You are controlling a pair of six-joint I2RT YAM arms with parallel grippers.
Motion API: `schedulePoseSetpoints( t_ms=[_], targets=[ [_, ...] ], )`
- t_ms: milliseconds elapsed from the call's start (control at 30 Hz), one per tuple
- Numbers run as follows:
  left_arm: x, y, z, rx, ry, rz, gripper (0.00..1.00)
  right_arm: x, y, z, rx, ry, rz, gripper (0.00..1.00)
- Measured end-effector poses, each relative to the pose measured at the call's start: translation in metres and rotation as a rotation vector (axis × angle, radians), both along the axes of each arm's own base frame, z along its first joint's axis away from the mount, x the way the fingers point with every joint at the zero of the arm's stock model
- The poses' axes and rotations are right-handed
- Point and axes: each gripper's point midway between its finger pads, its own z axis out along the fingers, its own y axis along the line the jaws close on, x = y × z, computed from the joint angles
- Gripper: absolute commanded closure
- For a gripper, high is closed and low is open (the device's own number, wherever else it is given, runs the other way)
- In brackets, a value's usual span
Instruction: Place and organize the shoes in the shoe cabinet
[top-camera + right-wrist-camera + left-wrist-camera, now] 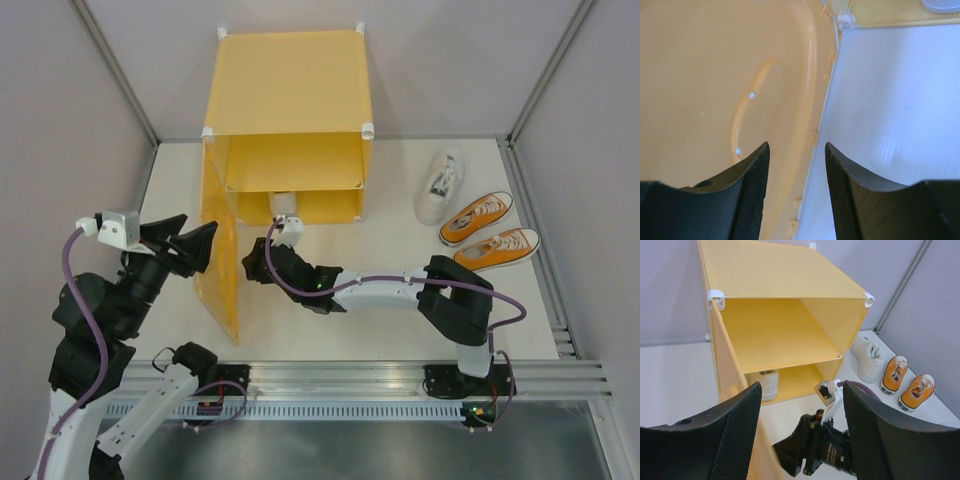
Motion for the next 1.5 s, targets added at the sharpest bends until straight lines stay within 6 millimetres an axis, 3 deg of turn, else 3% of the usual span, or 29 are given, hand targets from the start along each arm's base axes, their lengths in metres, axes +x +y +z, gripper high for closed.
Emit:
schedulePoseSetpoints(
  t_ms=[267, 500, 600, 700, 800, 900, 1000, 1267, 1400, 1500],
  targets=[
    [0.028, -0.017, 0.004, 0.038, 0.069, -0.013, 0.29, -0.015, 0.018, -0.018, -0.045, -0.018, 0.051, 0.45],
    [0.023, -0.033, 0.012, 0.007, 0.071, -0.099, 0.29, -0.015, 0.036, -0.035, -0.073, -0.019, 0.068, 0.45],
    [0.024, -0.038, 0.001, 0.009, 0.091, -0.122, 0.29, -0.016, 0.035, -0.038, -0.075, -0.016, 0.069, 0.44],
    [0.029, -0.038, -0.026, 0.029, 0.134, -0.112, 0.29, -0.017, 0.021, -0.042, -0.083, -0.007, 0.063, 0.44],
    [0.034, -0.030, -0.063, 0.058, 0.186, -0.060, 0.28, -0.023, -0.013, -0.046, -0.122, 0.011, 0.051, 0.44],
    [0.035, -0.018, -0.093, 0.079, 0.211, 0.004, 0.25, -0.020, -0.055, -0.033, -0.125, 0.013, 0.019, 0.44],
    [0.033, -0.006, -0.115, 0.096, 0.216, 0.059, 0.25, -0.012, -0.101, -0.006, -0.105, -0.002, -0.033, 0.45],
    [0.036, 0.007, -0.115, 0.100, 0.203, 0.128, 0.23, 0.003, -0.220, 0.072, -0.068, -0.097, -0.214, 0.47],
    [0.036, 0.006, -0.116, 0.101, 0.205, 0.122, 0.23, 0.033, -0.309, 0.107, -0.057, -0.142, -0.425, 0.47],
    [0.035, 0.004, -0.117, 0.102, 0.207, 0.115, 0.23, 0.068, -0.381, 0.100, -0.095, -0.108, -0.608, 0.47]
  ],
)
